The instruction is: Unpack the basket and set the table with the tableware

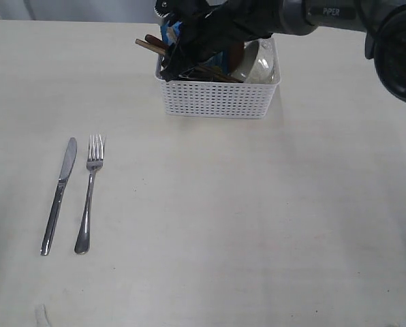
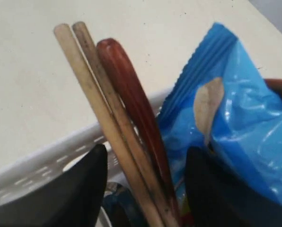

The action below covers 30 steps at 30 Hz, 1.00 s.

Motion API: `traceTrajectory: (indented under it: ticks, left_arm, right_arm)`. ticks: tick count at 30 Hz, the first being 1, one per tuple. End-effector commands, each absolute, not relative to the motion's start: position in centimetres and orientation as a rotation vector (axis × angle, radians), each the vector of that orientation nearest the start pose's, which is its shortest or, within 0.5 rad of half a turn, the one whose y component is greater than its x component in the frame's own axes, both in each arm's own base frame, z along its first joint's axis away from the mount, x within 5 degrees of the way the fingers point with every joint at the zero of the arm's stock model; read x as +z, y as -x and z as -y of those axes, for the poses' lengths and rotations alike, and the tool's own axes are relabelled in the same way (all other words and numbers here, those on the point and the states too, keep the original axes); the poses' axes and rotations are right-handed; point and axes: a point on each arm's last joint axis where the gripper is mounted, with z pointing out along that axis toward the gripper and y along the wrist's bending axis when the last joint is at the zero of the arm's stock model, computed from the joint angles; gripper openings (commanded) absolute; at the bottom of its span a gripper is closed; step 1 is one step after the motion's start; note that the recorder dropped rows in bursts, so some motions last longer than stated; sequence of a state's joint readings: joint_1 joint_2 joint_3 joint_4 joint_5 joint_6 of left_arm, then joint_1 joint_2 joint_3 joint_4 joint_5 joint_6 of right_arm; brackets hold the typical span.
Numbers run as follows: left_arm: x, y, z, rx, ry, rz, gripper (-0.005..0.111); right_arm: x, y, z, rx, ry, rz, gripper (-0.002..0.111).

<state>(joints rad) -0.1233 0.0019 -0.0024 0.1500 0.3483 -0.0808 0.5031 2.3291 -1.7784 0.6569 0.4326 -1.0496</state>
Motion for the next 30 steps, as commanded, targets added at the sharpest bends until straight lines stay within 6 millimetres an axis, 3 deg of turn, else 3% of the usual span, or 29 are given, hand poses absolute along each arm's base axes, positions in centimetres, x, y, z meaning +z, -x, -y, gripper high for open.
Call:
traceTrajectory:
  ticks: [1, 4, 6, 12, 19, 30]
  left_arm:
    - [18.2, -5.4, 0.2, -0.001, -0.136, -1.822, 0.000]
    - [18.2, -5.4, 0.2, -0.001, -0.136, -1.822, 0.000]
    - [18.2, -5.4, 0.2, -0.001, -0.136, -1.822, 0.000]
    - [18.2, -5.4, 0.2, -0.001, -0.136, -1.822, 0.000]
    - [18.2, -5.4, 0.2, -0.001, -0.136, -1.822, 0.000]
    - [18.2, -5.4, 0.2, -0.001, -0.136, -1.822, 0.000]
  right_arm:
    - [13.6, -43.9, -27.6, 0.331, 1.200, -2.055, 0.049]
    - [13.5, -43.6, -28.4, 0.323, 1.202, -2.036, 0.048]
    - [13.5, -43.5, -28.7, 0.320, 1.201, -2.029, 0.041]
    - [13.5, -43.2, -29.0, 0.329, 1.215, -2.030, 0.000]
    - [15.2, -42.9, -29.0, 0.345, 1.227, -2.009, 0.000]
    - [21.8, -42.3, -28.4, 0.331, 1.185, -1.891, 0.000]
